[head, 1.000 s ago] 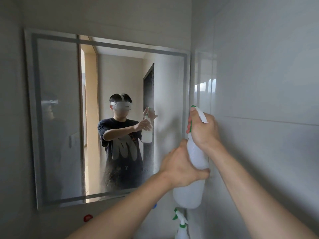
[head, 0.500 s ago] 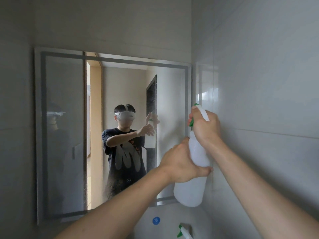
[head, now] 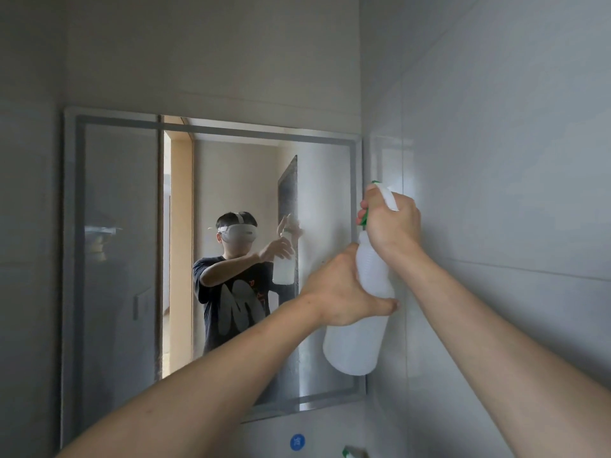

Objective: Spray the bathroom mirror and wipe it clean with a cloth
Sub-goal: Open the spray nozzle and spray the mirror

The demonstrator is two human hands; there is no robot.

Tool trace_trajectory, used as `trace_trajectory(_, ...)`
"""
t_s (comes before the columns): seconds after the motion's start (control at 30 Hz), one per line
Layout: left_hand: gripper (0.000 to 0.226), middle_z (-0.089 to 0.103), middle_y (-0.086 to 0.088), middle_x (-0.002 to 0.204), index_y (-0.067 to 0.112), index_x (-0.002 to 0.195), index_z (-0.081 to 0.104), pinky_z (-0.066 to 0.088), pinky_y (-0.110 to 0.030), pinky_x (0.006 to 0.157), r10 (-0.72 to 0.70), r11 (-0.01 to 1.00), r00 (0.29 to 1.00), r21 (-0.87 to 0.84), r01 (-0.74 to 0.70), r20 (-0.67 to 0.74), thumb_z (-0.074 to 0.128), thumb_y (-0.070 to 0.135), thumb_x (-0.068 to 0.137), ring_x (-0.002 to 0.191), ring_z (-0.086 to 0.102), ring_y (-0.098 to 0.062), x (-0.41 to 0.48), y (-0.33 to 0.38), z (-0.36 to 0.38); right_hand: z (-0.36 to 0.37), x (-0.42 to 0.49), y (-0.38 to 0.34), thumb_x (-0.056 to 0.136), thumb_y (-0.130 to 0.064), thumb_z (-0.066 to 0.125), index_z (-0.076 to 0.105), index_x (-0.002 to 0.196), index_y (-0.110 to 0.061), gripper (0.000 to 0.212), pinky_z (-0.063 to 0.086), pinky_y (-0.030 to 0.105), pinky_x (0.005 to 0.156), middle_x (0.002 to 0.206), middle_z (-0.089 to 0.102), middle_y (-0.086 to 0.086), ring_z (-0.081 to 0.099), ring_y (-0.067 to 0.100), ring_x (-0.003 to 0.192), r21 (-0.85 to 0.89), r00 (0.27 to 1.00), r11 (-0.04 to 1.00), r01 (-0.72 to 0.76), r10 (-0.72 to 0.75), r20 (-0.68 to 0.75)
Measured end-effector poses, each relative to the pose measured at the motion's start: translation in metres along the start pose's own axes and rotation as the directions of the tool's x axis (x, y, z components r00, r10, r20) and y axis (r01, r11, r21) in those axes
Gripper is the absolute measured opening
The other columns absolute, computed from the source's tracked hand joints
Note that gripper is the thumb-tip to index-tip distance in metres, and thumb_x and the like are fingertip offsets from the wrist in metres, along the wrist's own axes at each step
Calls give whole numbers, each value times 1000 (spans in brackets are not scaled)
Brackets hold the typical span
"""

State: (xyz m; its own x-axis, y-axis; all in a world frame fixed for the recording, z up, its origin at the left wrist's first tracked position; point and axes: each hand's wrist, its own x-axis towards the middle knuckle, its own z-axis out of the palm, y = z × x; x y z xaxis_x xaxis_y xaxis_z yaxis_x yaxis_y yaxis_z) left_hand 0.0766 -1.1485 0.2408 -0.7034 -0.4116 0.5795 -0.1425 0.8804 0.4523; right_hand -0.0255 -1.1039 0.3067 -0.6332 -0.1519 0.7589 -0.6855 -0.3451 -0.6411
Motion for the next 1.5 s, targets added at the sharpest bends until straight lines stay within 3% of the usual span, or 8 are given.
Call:
trace_trajectory(0.17,75,69,15,103,33,116,50,60,-42,83,24,999,999,-20,-25,-29,81,60,54,96,69,-14,13,14,-14,-3,22,-16,84,-53,45,61,77,4,59,56,38,68,77,69,20,66,32,75,11,1000,1000,-4,4,9)
trace_trajectory(0.33,78,70,15,102,35,119,51,61,-41,83,7,997,997,-81,-13,-73,81,61,52,95,70,-13,21,26,-21,-8,42,-30,82,-56,46,68,83,2,61,46,27,55,62,71,7,64,7,49,-14,998,998,-54,55,27)
trace_trajectory(0.53,62,69,16,95,40,103,51,62,-43,80,0,994,998,-106,-6,-58,83,59,53,87,70,-10,19,34,-17,-14,48,-30,78,-63,49,63,99,-8,61,60,45,84,99,71,12,72,34,81,-24,979,982,-185,186,84)
trace_trajectory(0.7,72,69,12,100,33,112,51,62,-43,79,-11,996,995,-85,2,-99,81,58,52,90,70,-15,16,35,-24,-9,45,-34,78,-50,56,66,71,-9,44,61,47,76,54,67,1,68,21,54,164,990,979,-118,102,100)
trace_trajectory(0.83,69,66,8,101,33,106,50,60,-46,79,-17,997,988,-80,4,-156,82,58,51,94,67,-21,11,31,-32,1,41,-45,78,-44,58,62,62,-13,35,58,58,87,53,64,1,66,27,58,275,984,956,-105,60,169)
trace_trajectory(1.07,65,65,9,97,37,100,45,61,-42,75,-70,996,974,-64,57,-218,78,60,49,88,67,-18,3,18,-47,22,28,-64,98,-37,57,62,90,0,38,55,38,67,65,63,7,63,24,54,208,965,974,-93,37,258)
trace_trajectory(1.23,63,65,13,94,40,97,44,61,-39,71,-96,995,967,-57,85,-234,77,57,47,83,67,-12,-3,4,-53,37,15,-67,97,-39,56,58,64,-11,44,56,40,70,57,60,5,62,27,58,138,969,988,-65,30,245)
trace_trajectory(1.5,69,64,14,94,35,103,44,60,-40,75,-97,991,962,61,116,-254,73,62,46,86,66,-14,-17,-6,-64,51,2,-65,98,-29,54,60,59,-16,41,56,30,64,60,64,1,67,26,65,250,964,966,-65,-4,265)
